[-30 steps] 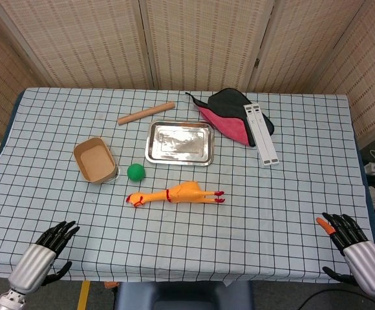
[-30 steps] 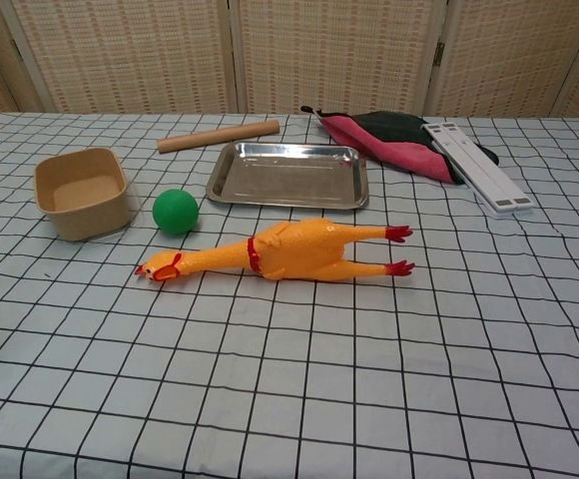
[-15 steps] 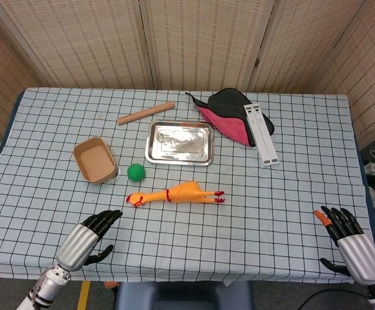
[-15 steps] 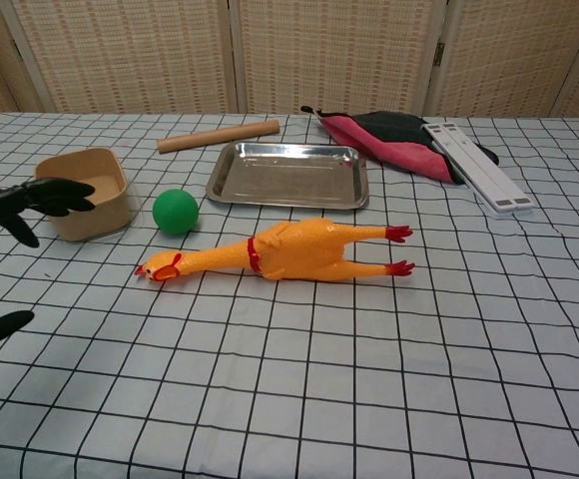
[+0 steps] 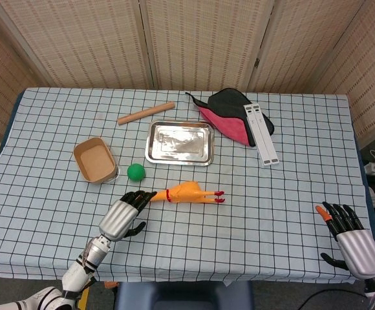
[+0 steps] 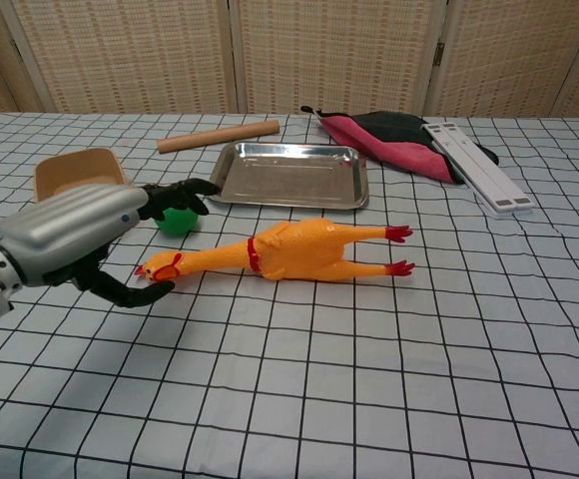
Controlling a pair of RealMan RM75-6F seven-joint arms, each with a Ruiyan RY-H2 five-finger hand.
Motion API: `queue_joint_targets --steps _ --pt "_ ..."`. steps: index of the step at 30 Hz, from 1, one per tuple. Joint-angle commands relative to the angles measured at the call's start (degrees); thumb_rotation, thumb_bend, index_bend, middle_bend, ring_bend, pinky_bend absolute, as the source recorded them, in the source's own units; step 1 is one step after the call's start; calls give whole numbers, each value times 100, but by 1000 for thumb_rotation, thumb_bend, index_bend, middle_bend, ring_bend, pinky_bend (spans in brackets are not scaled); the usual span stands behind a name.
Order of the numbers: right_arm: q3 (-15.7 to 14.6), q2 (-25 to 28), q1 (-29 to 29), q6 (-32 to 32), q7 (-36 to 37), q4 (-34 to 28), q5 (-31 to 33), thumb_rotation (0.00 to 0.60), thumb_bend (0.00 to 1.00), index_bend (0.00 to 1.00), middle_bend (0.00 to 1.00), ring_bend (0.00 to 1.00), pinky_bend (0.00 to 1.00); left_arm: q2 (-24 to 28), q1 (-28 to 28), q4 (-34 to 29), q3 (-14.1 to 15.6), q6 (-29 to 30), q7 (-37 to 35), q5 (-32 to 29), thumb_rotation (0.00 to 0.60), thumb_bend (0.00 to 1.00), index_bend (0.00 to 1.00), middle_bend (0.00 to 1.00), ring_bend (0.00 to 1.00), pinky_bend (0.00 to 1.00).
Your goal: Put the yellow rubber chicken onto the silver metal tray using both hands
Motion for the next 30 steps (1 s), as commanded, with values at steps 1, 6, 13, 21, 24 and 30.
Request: queue_joint_targets --steps 1,6,13,21,24,30 --pt "13 23 30 -56 29 -12 56 600 64 0 0 0 0 -334 -297 427 -194 -230 124 -275 600 353 34 161 140 211" --pt "47 51 68 -140 73 -14 160 600 64 0 0 0 0 -721 -611 1112 -303 -409 166 -495 600 352 46 173 149 212" --pt "77 73 114 -248 94 -10 270 600 64 0 0 0 0 -1109 -949 1953 -370 -672 -62 -771 600 351 68 187 161 212" --pt "120 68 147 -352 38 -8 421 600 65 0 0 0 0 -1592 -1251 2863 -424 -650 -512 -873 600 364 241 285 221 254" --pt "132 64 149 -369 18 -11 461 600 65 0 0 0 0 -1719 -1308 3129 -396 -540 -648 -833 600 405 412 387 283 296" --pt "136 42 160 -410 -48 -18 501 600 65 0 0 0 0 -1857 -1361 3437 -318 -402 -627 -824 600 520 593 513 364 341"
